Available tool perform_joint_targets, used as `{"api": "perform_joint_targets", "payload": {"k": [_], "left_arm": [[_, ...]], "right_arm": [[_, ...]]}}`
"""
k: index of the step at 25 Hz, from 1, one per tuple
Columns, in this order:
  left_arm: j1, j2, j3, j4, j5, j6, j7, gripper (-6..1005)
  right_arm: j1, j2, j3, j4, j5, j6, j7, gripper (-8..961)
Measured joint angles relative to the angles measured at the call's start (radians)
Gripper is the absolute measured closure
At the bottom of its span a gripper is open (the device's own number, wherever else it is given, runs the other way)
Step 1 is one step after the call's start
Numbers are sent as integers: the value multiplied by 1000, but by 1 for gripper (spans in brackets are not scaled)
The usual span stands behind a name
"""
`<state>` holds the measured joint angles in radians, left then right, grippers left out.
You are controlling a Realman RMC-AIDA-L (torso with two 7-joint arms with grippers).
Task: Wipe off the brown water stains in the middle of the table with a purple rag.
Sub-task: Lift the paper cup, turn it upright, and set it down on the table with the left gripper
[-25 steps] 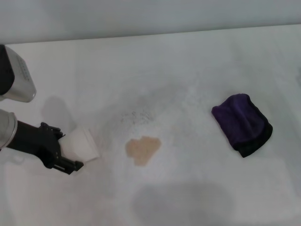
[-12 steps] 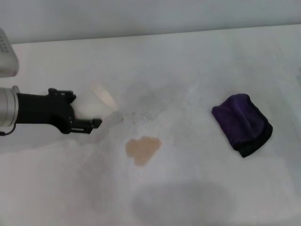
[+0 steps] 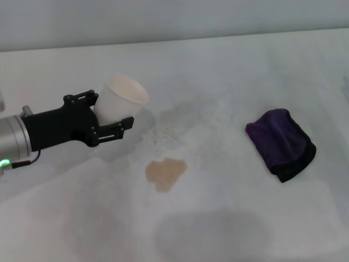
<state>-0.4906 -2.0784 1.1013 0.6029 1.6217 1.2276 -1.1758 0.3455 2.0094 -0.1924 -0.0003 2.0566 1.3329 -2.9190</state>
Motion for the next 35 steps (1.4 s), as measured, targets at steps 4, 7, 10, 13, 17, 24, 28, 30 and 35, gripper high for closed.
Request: {"api": "perform_joint_targets", "payload": {"k": [4, 7, 10, 13, 17, 24, 28, 30, 35], "left_arm": [[22, 0, 0, -103, -109, -1, 170, 224], [44, 0, 0, -186, -206, -1, 298, 225], [58, -2, 1, -245, -274, -2, 381, 225], [62, -3, 4, -289, -299, -22, 433, 226], [56, -6, 8, -337, -303, -63, 485, 227], [33, -8, 9, -401, -305, -102, 498, 227], [36, -8, 9, -410, -306, -103, 500, 226], [41, -8, 9, -410, -306, -103, 501, 226], [57, -8, 9, -414, -300, -104, 508, 226]], "right_arm": [[2, 0, -2, -3, -1, 0, -3, 87], [3, 0, -3, -3, -2, -2, -4, 90], [1, 0, -8, -3, -2, -7, -4, 93], [0, 0, -20, -3, -3, -16, -4, 96], [2, 0, -29, -3, -3, -26, -4, 99], [3, 0, -29, -4, -3, -26, -5, 106], [3, 0, -28, -4, -3, -28, -5, 109], [3, 0, -28, -6, -3, -28, -5, 111], [5, 0, -28, -11, -3, -28, -5, 116]]}}
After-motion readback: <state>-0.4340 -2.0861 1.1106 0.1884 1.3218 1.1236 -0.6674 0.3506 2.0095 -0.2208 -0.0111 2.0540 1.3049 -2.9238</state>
